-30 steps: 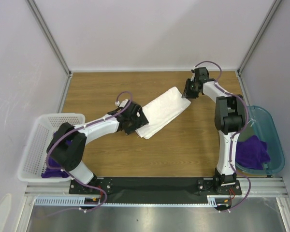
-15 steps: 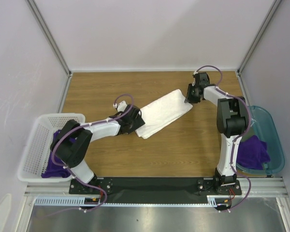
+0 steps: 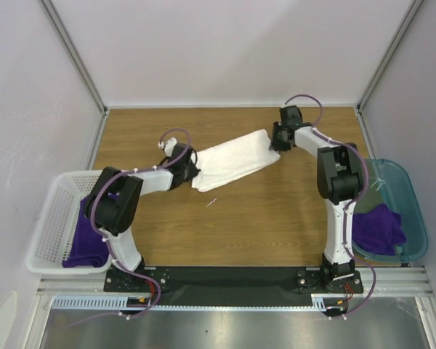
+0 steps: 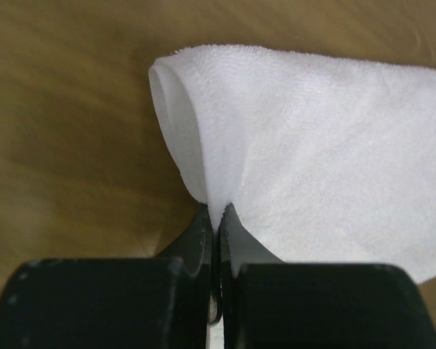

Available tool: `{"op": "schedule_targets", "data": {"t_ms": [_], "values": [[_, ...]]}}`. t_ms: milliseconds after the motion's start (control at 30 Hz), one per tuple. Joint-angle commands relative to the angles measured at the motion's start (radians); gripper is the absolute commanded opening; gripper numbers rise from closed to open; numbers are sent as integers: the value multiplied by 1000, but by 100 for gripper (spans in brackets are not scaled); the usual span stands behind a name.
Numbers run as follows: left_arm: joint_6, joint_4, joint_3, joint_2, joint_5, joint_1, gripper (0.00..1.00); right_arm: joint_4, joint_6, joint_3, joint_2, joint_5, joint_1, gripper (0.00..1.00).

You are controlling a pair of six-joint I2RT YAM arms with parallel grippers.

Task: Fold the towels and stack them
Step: Neatly place the folded towel into the bin

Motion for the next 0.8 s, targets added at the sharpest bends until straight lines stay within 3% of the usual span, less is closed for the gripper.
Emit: {"op": "schedule_targets", "data": {"t_ms": [0, 133, 267, 300, 367, 500, 767], "values": [[73, -63, 122, 70, -25, 112, 0, 11, 69, 137, 115, 36, 72, 28], [75, -51, 164, 105, 30, 191, 0, -1, 119, 401, 304, -5, 123, 30], [12, -199, 237, 127, 24, 255, 0, -74, 188, 935, 572, -82, 195, 36], [-2, -210, 225, 125, 35, 269, 0, -16, 210, 982, 606, -99, 206, 42], [-51, -222, 205, 99, 42, 303, 0, 90, 309, 1001, 633, -126, 219, 53], [-65, -246, 173, 48, 44, 355, 0, 169, 387, 971, 549, -131, 223, 95], [130, -327, 335, 110, 62, 430, 0, 51, 293, 721, 233, -25, 189, 100]]}}
